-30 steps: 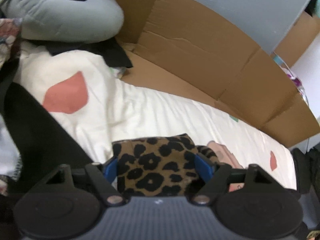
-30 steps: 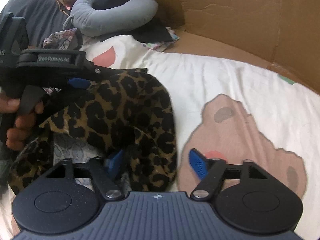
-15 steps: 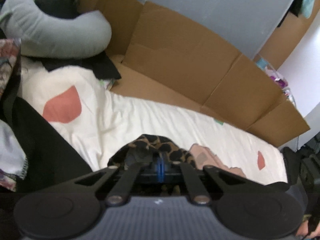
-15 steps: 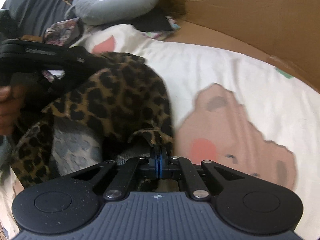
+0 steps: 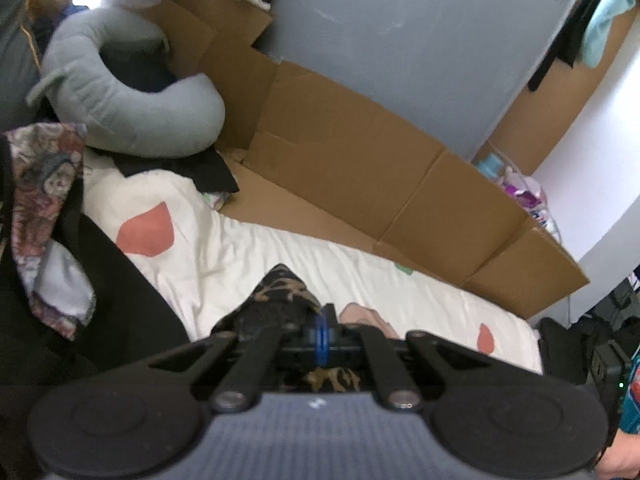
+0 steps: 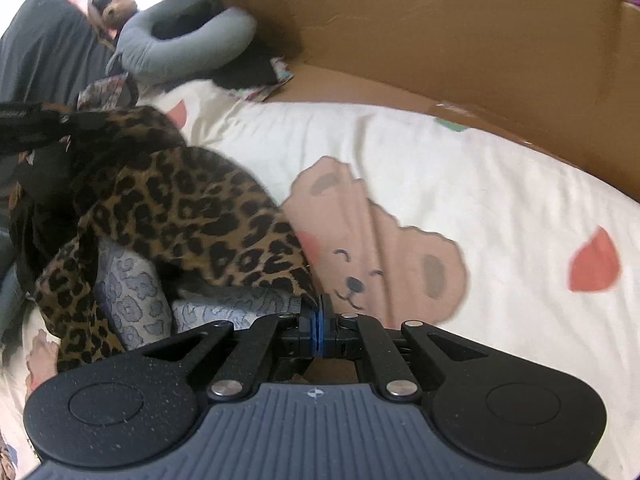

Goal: Fold clothes

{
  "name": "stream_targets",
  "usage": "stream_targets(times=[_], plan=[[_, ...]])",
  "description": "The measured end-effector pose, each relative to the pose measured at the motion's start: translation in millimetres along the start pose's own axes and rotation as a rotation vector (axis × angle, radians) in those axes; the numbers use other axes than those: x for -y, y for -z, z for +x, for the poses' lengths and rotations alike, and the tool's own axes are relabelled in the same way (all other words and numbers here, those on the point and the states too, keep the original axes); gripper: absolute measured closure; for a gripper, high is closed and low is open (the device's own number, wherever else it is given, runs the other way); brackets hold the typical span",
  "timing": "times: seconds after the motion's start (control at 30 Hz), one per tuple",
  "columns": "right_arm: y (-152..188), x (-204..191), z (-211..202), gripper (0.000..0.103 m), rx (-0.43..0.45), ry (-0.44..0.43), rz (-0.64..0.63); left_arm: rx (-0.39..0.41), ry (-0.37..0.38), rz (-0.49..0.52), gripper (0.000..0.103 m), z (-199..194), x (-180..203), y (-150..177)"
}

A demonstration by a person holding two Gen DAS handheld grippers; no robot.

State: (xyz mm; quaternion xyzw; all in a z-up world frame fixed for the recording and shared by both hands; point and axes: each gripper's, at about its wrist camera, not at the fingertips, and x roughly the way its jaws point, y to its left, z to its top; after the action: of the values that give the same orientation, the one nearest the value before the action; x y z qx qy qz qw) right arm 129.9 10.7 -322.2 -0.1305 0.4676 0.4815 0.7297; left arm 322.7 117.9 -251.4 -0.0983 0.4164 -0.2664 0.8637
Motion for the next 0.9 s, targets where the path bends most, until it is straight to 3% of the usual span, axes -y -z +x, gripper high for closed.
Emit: stream_targets(times=[0.4, 0.9], plan=[[19, 37, -66, 0.103, 0.091, 0.071, 0.113, 0.058, -0.022, -0.043, 0.102, -77, 18, 20], [66, 114, -184, 0.103, 0.218, 0.221, 0.318, 0.143, 0.052, -0.073, 0.103, -128, 59, 27]])
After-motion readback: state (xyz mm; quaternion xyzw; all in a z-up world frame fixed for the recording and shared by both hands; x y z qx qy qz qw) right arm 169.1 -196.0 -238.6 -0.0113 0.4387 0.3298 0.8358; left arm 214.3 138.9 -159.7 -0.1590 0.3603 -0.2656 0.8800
